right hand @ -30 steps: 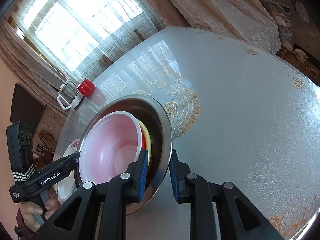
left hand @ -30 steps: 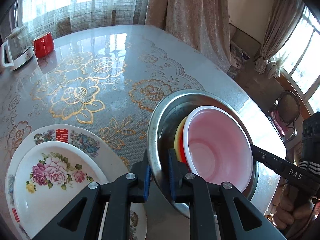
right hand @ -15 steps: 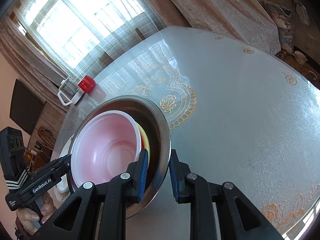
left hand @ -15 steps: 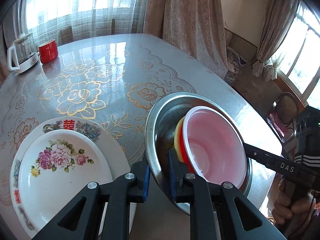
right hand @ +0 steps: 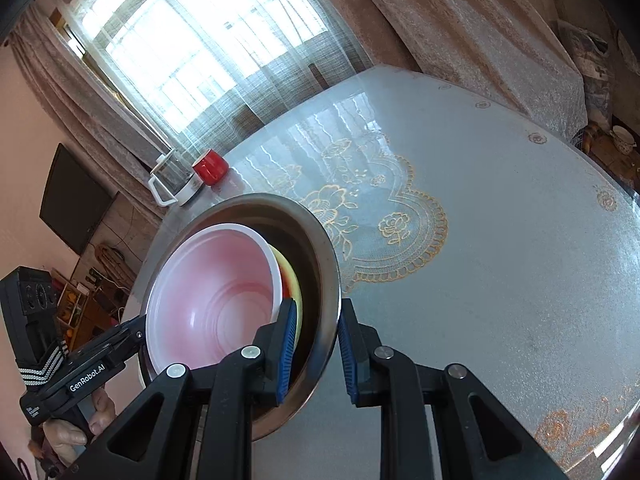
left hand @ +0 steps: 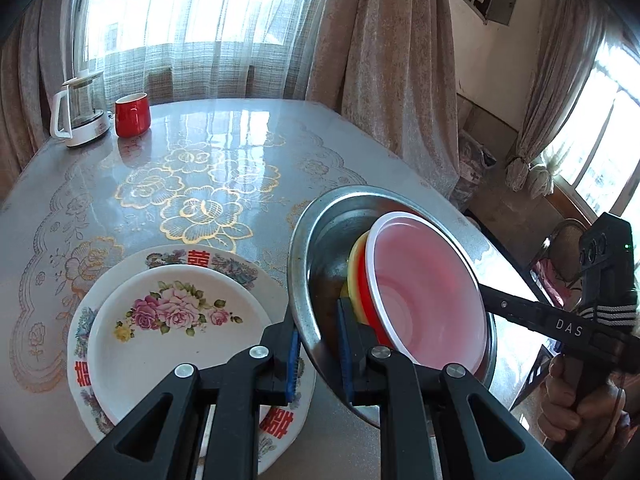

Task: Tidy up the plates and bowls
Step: 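Lift the steel bowl with nested bowls and carry it over the plate stack, then lower the steel bowl onto the plate stack and open the right gripper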

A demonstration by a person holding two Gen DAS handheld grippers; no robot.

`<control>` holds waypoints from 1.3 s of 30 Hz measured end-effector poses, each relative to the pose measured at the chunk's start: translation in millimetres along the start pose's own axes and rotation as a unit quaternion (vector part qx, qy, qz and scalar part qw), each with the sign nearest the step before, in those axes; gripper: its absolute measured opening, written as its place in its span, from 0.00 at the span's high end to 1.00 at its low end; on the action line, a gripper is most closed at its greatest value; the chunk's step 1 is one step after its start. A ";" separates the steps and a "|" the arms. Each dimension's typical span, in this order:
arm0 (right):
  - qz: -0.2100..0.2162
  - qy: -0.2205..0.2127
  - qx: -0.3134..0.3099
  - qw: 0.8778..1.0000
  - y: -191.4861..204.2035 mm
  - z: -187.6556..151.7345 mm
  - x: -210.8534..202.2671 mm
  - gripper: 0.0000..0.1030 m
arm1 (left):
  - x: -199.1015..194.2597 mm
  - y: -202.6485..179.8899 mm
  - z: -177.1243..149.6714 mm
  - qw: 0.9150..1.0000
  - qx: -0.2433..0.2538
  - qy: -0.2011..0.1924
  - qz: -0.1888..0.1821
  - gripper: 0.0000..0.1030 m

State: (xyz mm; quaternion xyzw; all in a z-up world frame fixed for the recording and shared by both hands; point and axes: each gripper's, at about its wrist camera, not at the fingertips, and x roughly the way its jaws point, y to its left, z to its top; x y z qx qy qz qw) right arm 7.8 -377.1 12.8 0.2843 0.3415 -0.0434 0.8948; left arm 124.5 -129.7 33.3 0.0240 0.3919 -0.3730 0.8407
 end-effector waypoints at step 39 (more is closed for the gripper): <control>0.068 0.123 -0.098 0.985 118.7 -3.8 122.8 0.79 | -24.7 144.0 -51.6 0.983 -0.167 0.018 0.072 0.83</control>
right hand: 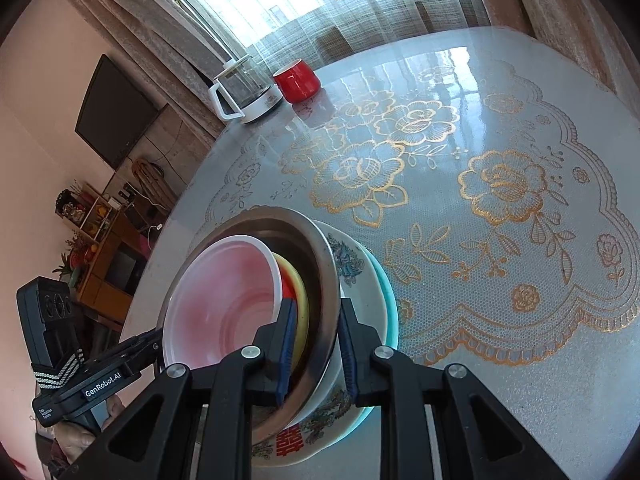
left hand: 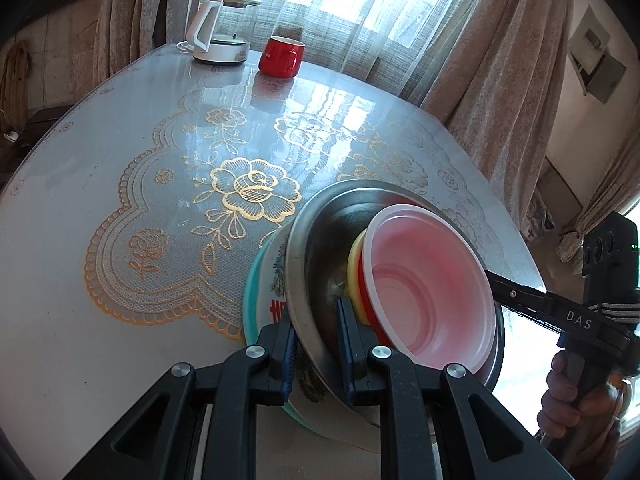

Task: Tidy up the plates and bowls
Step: 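Lower the steel bowl onto the plate stack and open the right gripper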

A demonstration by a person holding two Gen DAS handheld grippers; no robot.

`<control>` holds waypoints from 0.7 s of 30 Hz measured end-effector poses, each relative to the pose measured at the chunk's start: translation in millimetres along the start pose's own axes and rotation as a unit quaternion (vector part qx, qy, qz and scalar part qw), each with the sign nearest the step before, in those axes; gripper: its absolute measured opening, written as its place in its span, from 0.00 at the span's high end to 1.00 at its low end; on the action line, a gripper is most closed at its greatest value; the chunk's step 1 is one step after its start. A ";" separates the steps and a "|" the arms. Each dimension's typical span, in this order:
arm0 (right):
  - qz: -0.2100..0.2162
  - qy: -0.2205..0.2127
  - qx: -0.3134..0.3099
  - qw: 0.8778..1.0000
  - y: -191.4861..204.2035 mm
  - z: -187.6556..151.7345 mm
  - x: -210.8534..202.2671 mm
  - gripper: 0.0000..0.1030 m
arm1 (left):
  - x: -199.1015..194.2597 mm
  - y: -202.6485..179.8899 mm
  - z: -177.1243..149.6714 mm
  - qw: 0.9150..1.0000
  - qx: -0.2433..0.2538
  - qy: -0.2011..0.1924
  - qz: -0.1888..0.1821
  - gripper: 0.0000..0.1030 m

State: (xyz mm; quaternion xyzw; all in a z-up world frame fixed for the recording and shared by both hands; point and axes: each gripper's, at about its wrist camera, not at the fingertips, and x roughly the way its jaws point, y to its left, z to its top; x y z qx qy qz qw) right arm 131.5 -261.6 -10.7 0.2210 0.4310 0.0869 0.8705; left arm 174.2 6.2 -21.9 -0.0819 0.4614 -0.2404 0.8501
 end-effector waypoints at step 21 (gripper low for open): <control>-0.028 -0.025 -0.023 0.999 14.3 -10.0 -6.3 0.70 | -26.0 -2.5 -4.1 0.997 0.011 -0.057 0.058 0.70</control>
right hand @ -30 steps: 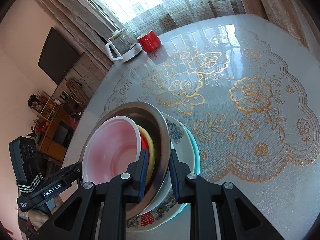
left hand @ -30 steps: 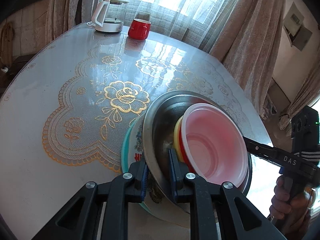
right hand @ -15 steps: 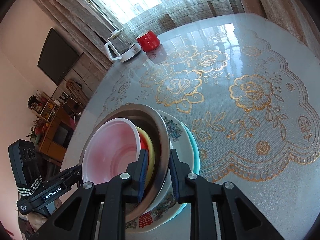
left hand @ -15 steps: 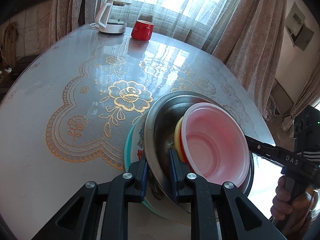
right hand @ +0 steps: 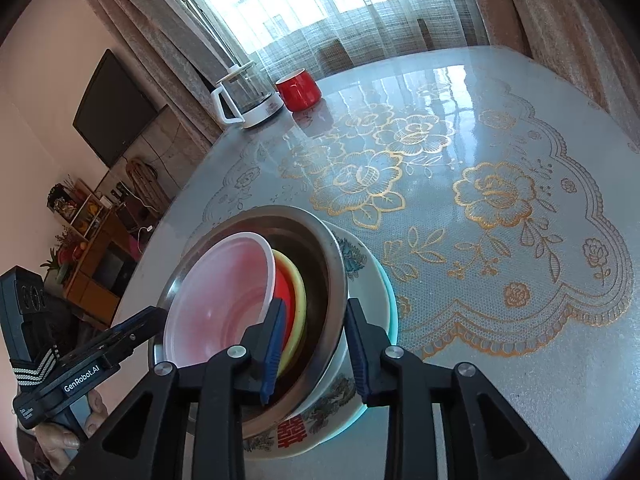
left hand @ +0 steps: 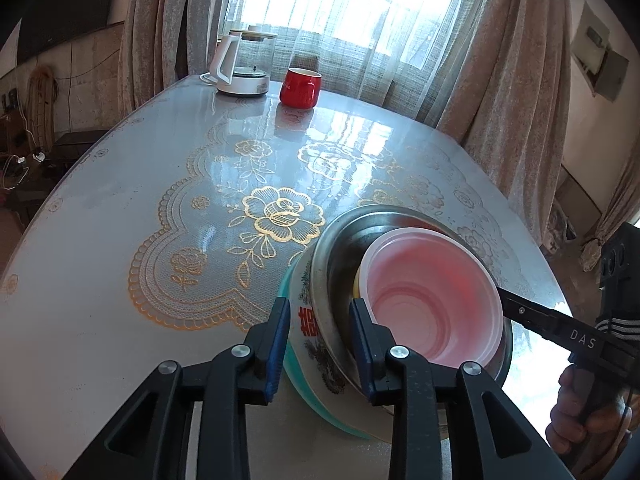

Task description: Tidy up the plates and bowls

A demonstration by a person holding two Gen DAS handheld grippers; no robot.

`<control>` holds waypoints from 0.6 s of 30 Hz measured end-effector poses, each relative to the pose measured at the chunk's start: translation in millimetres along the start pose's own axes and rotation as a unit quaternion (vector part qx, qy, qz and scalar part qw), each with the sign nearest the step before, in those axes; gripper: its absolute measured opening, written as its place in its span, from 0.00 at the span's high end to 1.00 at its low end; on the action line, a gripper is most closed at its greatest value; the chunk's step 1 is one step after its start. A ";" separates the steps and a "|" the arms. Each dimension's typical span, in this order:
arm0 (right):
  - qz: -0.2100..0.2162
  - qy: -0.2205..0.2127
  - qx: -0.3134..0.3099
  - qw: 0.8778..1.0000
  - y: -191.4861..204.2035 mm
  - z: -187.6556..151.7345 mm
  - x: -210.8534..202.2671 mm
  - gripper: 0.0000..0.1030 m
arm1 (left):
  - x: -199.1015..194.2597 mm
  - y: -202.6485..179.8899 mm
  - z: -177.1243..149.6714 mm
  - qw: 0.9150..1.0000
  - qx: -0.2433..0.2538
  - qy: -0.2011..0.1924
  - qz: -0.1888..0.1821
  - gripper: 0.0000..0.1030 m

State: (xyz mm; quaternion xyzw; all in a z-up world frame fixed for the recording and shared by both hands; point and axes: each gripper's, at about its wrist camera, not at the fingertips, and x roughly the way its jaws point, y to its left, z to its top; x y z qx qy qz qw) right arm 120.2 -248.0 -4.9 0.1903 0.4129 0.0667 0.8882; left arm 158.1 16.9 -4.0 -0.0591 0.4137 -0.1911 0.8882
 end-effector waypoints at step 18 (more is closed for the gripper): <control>-0.060 -0.073 -0.053 0.994 25.6 -18.6 -27.8 0.66 | -35.8 -9.7 -18.6 0.992 0.017 -0.090 0.087 0.44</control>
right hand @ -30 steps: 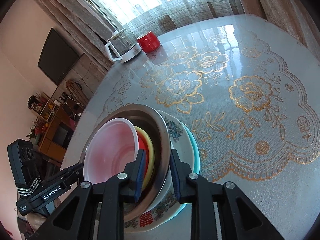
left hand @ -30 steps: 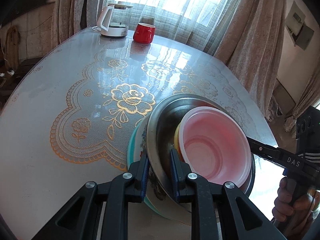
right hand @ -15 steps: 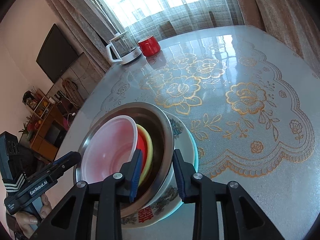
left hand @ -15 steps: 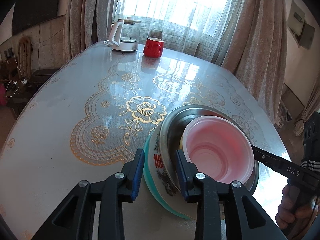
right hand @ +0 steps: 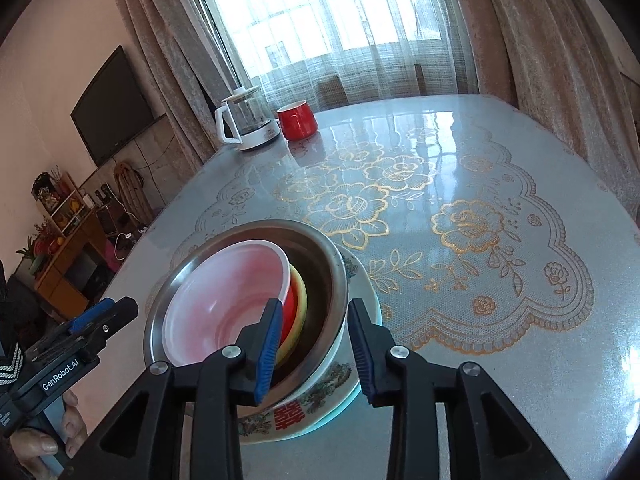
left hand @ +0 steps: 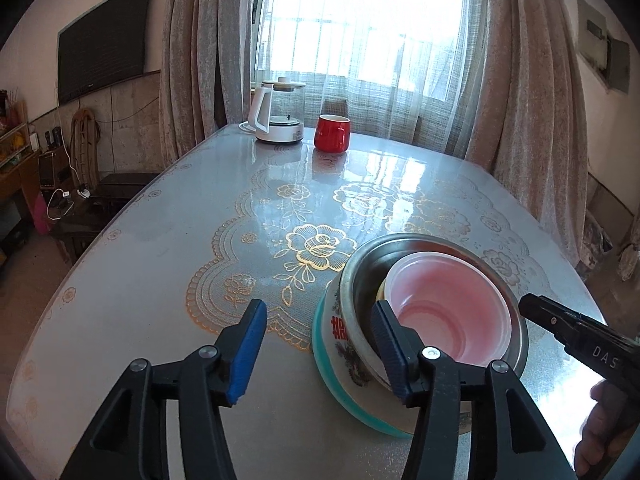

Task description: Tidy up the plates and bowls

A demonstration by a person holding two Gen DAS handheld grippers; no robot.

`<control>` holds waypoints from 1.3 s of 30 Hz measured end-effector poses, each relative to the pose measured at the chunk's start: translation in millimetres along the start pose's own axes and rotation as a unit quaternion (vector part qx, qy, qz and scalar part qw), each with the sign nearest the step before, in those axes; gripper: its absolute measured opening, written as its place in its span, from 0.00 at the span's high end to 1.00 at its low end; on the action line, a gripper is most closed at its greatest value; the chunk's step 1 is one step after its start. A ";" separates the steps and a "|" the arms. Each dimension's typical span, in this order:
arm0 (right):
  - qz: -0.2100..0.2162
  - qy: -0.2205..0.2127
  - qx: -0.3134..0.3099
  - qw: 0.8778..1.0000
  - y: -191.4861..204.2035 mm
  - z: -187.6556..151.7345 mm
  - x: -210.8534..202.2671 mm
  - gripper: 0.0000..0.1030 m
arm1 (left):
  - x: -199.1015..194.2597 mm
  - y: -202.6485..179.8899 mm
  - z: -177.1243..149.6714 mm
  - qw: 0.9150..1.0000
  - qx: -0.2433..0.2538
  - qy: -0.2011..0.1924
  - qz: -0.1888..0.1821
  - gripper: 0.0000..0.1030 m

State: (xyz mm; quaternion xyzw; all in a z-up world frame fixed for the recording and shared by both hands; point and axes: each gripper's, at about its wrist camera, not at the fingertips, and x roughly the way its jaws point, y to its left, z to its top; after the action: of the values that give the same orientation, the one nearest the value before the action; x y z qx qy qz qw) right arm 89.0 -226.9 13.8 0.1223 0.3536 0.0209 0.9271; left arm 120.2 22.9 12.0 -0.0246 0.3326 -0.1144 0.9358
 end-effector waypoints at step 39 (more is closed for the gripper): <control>-0.113 -0.096 -0.059 0.987 36.6 -55.4 -40.6 0.56 | -34.6 -42.1 -49.0 0.997 0.027 -0.039 0.058 0.00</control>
State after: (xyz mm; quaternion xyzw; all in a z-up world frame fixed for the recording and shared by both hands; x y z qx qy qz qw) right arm 23.7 -184.8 9.2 0.0282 0.2727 -0.0752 0.9587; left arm 55.1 -8.6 0.4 0.0154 0.2937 -0.0678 0.9534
